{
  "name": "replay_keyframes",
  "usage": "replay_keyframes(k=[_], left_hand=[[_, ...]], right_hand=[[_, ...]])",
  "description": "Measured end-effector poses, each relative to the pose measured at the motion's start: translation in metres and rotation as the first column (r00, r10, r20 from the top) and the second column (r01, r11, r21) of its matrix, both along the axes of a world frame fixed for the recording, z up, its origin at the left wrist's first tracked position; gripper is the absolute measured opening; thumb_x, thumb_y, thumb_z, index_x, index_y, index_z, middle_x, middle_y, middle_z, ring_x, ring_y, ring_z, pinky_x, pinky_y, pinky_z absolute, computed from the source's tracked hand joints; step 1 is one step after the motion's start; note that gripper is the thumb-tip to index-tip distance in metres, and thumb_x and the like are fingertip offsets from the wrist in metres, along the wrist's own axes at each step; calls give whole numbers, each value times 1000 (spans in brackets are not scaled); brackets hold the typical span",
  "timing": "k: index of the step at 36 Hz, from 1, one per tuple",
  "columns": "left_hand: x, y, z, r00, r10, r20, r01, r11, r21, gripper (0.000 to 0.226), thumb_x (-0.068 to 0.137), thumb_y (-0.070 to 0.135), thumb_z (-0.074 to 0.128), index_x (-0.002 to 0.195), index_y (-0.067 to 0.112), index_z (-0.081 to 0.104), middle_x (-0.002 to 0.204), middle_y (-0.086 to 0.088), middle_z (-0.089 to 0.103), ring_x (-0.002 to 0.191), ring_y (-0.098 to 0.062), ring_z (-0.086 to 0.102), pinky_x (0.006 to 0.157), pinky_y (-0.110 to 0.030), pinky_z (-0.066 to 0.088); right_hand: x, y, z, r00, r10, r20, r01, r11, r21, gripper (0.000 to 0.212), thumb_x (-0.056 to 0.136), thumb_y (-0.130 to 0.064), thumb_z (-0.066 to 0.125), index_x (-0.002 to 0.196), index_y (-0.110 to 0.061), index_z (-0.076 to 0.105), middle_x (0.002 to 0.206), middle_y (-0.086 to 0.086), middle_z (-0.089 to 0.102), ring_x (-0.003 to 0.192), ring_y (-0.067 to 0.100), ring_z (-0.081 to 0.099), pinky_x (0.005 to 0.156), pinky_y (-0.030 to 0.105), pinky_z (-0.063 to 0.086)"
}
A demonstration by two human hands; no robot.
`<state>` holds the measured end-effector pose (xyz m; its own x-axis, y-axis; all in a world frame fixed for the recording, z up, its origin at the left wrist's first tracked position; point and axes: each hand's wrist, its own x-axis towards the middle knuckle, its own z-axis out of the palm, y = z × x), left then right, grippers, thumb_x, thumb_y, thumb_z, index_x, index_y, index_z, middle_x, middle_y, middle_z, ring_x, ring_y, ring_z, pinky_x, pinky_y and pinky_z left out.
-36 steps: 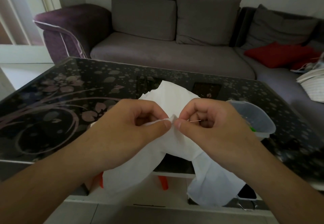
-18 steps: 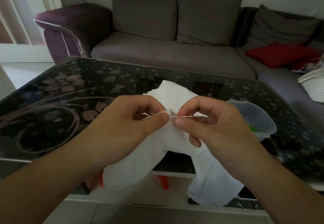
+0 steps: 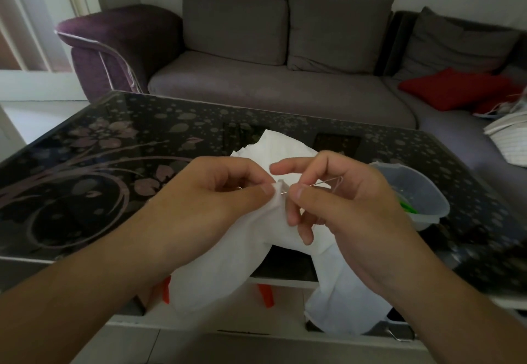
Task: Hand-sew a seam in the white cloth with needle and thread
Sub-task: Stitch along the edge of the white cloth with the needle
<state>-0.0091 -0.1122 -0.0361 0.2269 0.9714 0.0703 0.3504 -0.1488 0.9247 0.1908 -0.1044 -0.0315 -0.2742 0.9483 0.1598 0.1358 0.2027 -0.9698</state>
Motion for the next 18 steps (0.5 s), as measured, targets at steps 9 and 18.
replay_keyframes(k=[9, 18], left_hand=[[-1, 1, -2, 1000, -30, -9, 30, 999, 12, 19, 100, 28, 63, 92, 29, 81, 91, 9, 78, 88, -9, 73, 82, -29, 51], [2, 1, -3, 999, 5, -42, -3, 999, 40, 16, 98, 29, 65, 92, 30, 80, 88, 13, 78, 83, -6, 73, 77, -24, 50]], right_hand=[[-1, 1, -2, 999, -16, -38, 15, 1000, -23, 6, 93, 5, 64, 88, 4, 66, 93, 3, 75, 68, 28, 72, 64, 31, 60], [-1, 2, -3, 999, -45, -13, 45, 999, -12, 6, 94, 5, 64, 89, 1, 66, 87, 3, 75, 72, 24, 74, 69, 27, 61]])
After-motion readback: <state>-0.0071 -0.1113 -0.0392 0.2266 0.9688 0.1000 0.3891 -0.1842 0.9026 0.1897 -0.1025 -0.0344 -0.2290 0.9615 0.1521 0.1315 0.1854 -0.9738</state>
